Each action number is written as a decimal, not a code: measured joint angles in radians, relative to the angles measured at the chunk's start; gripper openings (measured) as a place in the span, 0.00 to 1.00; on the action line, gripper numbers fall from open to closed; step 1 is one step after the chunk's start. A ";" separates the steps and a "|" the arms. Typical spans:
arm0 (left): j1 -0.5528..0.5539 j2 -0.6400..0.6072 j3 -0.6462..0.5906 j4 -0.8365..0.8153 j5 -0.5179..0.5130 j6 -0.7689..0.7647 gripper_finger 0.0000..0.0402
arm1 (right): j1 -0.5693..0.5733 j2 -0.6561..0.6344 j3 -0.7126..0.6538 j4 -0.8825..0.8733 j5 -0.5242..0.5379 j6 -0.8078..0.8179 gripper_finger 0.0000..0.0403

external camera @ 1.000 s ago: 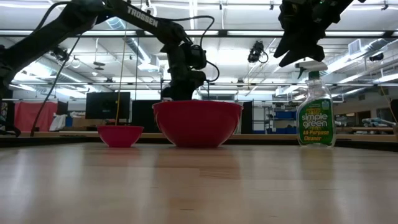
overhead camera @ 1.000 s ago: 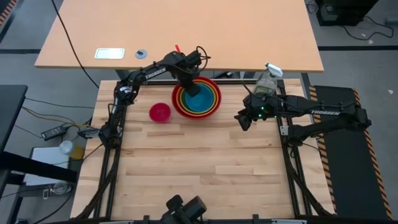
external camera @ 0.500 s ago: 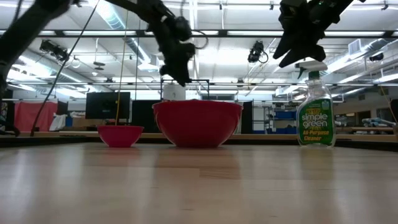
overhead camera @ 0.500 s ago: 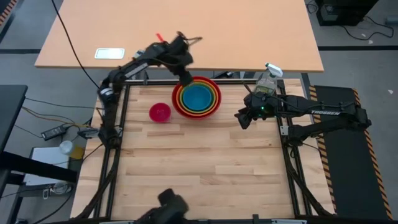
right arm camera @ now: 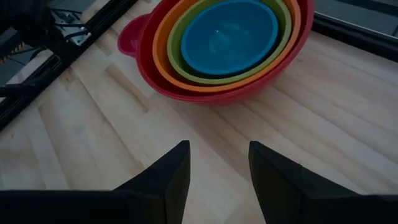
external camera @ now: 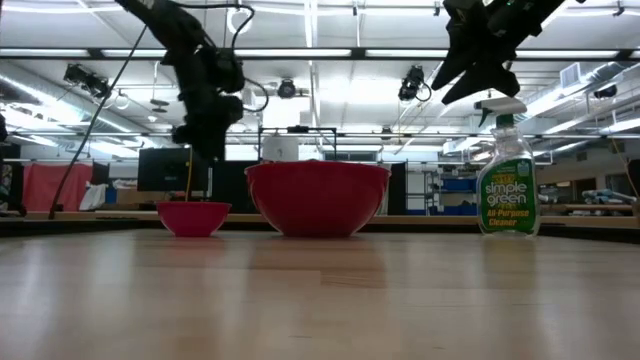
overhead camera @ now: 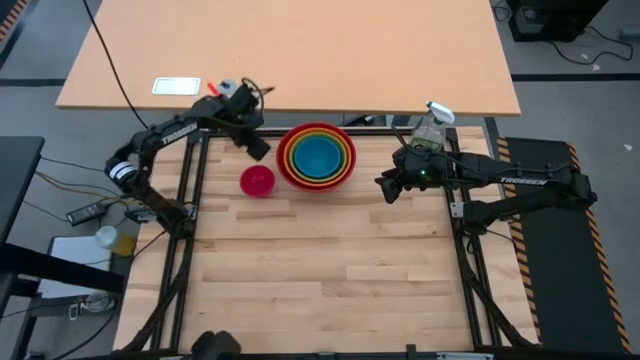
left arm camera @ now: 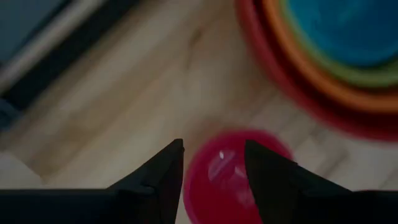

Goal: Nest bowls inside each other
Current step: Stack the red bowl on top of the blue bowl

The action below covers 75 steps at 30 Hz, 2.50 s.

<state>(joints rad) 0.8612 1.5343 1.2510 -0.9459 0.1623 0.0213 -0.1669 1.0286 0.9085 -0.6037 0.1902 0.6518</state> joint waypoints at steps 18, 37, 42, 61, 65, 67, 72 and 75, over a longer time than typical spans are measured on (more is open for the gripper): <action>-0.005 -0.014 -0.302 0.023 -0.018 0.019 0.43 | 0.001 0.000 0.000 0.001 -0.008 0.000 0.42; -0.092 -0.021 -0.296 0.024 -0.086 -0.034 0.43 | 0.001 0.000 0.000 0.005 -0.008 -0.001 0.42; -0.103 -0.021 -0.296 0.031 -0.109 -0.080 0.43 | 0.001 0.000 0.000 0.005 -0.008 -0.006 0.42; -0.072 0.071 -0.295 0.089 -0.089 -0.216 0.21 | 0.001 0.000 0.000 0.045 -0.003 -0.016 0.42; -0.072 0.069 -0.294 0.092 -0.043 -0.220 0.05 | 0.001 0.000 0.000 0.050 -0.004 -0.026 0.42; -0.073 0.065 -0.293 0.095 -0.036 -0.219 0.03 | 0.001 0.000 0.000 0.050 -0.006 -0.028 0.42; -0.072 0.024 -0.294 0.094 -0.040 -0.219 0.05 | 0.000 0.000 0.000 0.050 -0.008 -0.038 0.42; -0.072 -0.015 -0.268 0.063 -0.041 -0.220 0.04 | -0.007 0.000 0.000 0.050 -0.008 -0.045 0.42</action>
<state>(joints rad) 0.7891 1.5198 0.9827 -0.8825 0.1218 -0.1986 -0.1741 1.0286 0.9089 -0.5541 0.1819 0.6068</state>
